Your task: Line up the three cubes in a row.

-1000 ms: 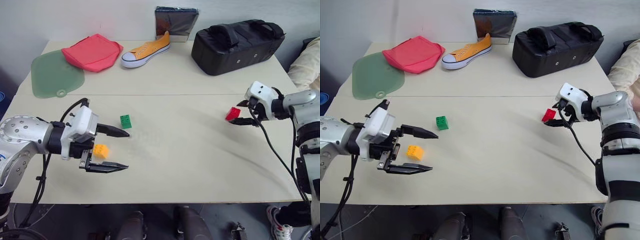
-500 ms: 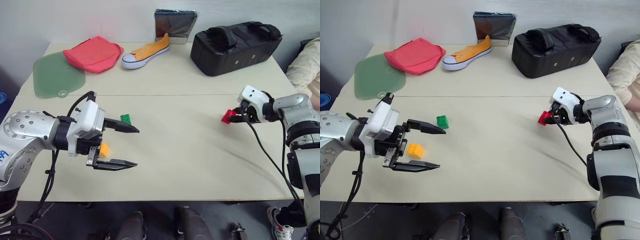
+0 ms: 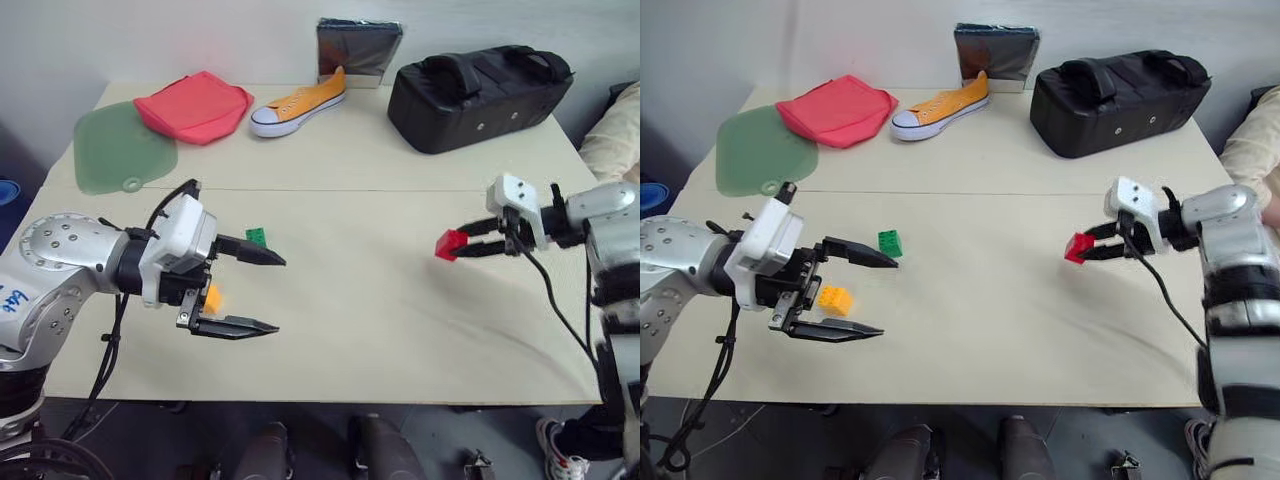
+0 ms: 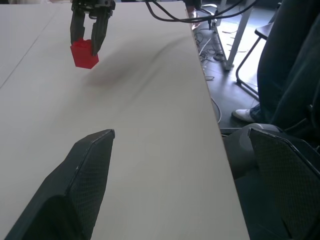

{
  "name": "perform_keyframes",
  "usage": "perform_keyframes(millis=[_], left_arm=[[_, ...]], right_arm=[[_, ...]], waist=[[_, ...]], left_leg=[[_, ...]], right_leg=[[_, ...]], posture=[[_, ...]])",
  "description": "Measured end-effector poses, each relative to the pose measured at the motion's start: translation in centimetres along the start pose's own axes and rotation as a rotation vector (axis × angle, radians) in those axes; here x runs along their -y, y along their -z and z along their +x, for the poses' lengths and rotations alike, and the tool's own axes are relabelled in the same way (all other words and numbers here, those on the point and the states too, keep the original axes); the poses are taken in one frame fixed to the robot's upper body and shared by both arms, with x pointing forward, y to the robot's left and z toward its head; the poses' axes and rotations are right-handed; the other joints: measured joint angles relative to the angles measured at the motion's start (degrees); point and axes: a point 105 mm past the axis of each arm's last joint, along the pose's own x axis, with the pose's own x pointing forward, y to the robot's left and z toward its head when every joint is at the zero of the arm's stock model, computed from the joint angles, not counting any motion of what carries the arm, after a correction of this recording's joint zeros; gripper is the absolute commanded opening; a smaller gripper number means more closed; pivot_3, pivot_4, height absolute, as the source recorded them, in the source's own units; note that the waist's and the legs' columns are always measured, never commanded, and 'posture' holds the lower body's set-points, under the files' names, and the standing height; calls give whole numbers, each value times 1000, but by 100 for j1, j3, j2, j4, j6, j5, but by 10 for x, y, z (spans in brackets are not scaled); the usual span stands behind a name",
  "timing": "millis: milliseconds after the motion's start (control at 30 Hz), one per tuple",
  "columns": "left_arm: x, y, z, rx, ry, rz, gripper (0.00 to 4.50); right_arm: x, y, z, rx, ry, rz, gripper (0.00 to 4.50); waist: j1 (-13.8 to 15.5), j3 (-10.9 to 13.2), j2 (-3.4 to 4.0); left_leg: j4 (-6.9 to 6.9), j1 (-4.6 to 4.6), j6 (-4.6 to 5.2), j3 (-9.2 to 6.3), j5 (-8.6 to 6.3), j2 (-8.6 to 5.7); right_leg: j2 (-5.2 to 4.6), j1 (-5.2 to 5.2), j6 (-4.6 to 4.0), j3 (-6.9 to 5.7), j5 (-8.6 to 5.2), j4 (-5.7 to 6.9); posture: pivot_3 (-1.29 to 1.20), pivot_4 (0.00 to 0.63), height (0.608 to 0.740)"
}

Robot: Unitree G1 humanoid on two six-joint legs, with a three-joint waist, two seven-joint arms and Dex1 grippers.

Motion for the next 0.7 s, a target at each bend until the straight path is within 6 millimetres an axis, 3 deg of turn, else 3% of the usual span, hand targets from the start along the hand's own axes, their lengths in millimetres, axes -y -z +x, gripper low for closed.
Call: perform_keyframes(millis=[100,200,367,700], left_arm=[[6,9,6,-17,52,4,4500],[10,17,10,-33,87,9,4500],[12,17,11,-36,115,32,4500],[12,17,15,-30,128,44,4500]], right_arm=[[-62,1,19,-13,-166,6,1458],[-95,-1,30,-35,-218,-1,1458],[-106,10,27,-95,-121,-15,1458],[-107,5,22,-81,-125,-134,1458]], waist=[[73,0,1],[63,0,0],[93,0,0],[91,0,0]], left_leg=[[2,0,-3,0,-1,1],[6,12,-2,7,-1,-2],[1,29,3,6,-4,-2],[0,28,8,6,-6,-1]], right_leg=[[2,1,0,0,0,-1],[0,4,0,11,0,-8],[-2,21,-1,12,0,-18],[0,22,-1,11,0,-26]], posture=[[0,150,740],[0,150,740],[0,150,740],[0,150,740]])
